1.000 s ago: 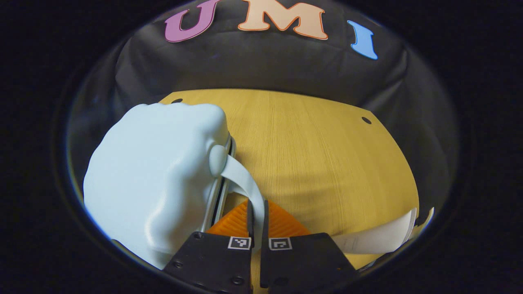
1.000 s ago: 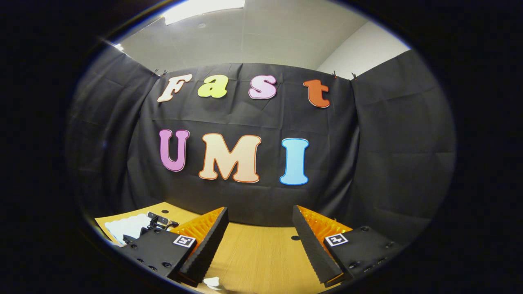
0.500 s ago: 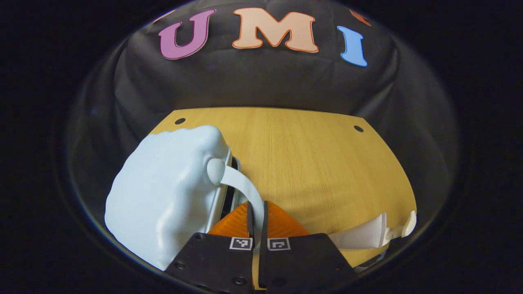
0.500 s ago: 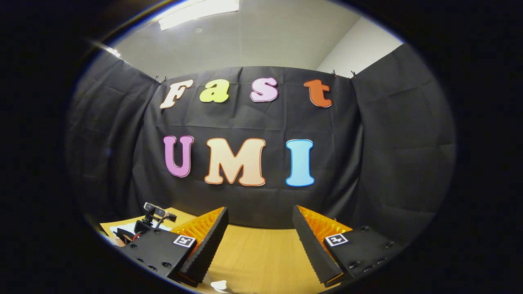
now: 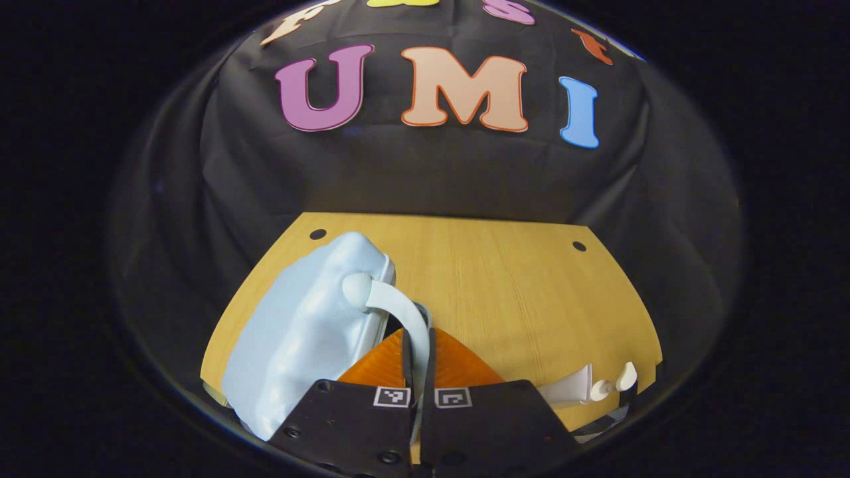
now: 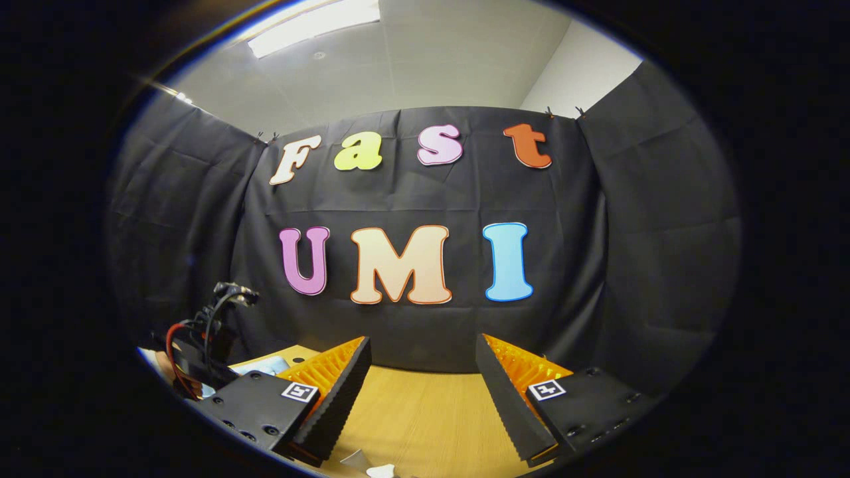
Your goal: First open the suitcase, pack the skin care products into it, and then close the suitcase.
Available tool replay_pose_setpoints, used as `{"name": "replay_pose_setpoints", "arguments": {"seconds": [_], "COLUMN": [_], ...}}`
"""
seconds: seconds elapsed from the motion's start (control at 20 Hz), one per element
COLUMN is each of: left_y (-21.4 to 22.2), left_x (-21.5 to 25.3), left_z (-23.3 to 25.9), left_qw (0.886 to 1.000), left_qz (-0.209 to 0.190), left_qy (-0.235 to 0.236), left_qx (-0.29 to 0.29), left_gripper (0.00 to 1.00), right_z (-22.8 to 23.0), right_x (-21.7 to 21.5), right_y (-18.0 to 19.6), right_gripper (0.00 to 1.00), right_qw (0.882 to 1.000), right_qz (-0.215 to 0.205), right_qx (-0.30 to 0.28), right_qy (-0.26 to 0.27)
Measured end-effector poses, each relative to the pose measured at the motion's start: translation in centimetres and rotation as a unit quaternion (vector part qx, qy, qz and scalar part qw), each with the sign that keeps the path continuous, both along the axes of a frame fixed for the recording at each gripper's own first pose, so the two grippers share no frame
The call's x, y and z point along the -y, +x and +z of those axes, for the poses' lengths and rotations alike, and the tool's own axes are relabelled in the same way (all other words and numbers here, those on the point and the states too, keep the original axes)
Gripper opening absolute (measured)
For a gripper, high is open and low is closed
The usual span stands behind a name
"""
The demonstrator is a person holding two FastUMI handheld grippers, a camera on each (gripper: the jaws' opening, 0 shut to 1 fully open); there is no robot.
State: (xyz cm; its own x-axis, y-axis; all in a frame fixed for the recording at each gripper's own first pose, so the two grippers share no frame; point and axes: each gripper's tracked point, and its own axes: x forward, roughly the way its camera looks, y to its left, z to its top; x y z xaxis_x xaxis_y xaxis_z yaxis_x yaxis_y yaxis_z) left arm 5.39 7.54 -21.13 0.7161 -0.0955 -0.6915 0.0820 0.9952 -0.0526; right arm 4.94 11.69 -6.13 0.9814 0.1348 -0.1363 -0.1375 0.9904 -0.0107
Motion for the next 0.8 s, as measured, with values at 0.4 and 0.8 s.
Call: {"name": "replay_pose_setpoints", "arguments": {"seconds": [0.4,0.8], "left_y": [3.3,6.0], "left_x": [-10.1,-18.7], "left_z": [6.1,8.1], "left_qw": [0.994,0.985], "left_qz": [0.032,0.056], "left_qy": [0.066,0.105], "left_qx": [0.083,0.124], "left_gripper": [0.00,0.00], "right_z": [-0.9,-1.4], "right_x": [-4.3,-8.9], "right_y": [1.3,2.6], "right_gripper": [0.99,0.98], "right_qw": [1.000,1.000], "right_qz": [0.009,0.004], "right_qx": [-0.001,0.001], "right_qy": [0.010,0.011]}}
